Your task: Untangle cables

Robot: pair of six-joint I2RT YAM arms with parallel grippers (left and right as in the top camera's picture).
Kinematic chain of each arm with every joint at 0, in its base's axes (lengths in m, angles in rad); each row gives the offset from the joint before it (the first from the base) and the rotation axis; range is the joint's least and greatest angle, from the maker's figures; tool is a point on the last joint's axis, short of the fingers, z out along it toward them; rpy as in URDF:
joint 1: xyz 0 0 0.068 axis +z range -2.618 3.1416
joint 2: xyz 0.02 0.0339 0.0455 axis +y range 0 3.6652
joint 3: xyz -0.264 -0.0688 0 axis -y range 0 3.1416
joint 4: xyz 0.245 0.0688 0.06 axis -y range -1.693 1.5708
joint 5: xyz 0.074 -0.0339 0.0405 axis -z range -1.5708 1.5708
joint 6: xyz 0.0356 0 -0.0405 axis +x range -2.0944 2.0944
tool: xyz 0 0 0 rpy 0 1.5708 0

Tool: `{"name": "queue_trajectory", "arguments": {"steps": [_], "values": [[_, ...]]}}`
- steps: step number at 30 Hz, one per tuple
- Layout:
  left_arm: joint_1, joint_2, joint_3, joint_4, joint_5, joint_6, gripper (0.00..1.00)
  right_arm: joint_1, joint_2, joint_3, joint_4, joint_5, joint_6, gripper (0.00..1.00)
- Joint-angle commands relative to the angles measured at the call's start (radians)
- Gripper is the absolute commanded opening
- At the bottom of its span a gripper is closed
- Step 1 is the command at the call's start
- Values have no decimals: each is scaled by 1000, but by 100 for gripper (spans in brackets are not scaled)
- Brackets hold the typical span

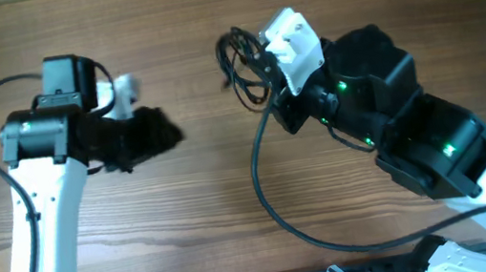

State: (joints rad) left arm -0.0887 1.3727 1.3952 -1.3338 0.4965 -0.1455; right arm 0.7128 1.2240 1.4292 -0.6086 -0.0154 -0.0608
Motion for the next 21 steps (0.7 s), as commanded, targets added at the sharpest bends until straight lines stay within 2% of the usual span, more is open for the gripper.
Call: {"name": "queue_trajectory", "arguments": {"steps": [1,5,9,11,13,17,19,21], "values": [[-95,-2,9,21,288,318,67,2,6,2,4,18,19,4],[-188,-2,9,91,288,325,72,2,6,2,2,14,34,4],[-263,-2,9,166,288,321,83,2,5,2,3,-28,38,4],[-290,-2,9,195,279,321,85,2,-4,4,9,-68,38,4],[-317,-2,9,214,211,317,88,2,-26,11,29,-132,43,4],[-360,30,9,262,-29,225,88,2,-131,48,156,-401,86,4],[-362,75,2,302,-80,167,87,2,-206,49,249,-490,134,4],[-362,112,-9,336,-113,124,86,2,-253,49,268,-491,146,4]]}}
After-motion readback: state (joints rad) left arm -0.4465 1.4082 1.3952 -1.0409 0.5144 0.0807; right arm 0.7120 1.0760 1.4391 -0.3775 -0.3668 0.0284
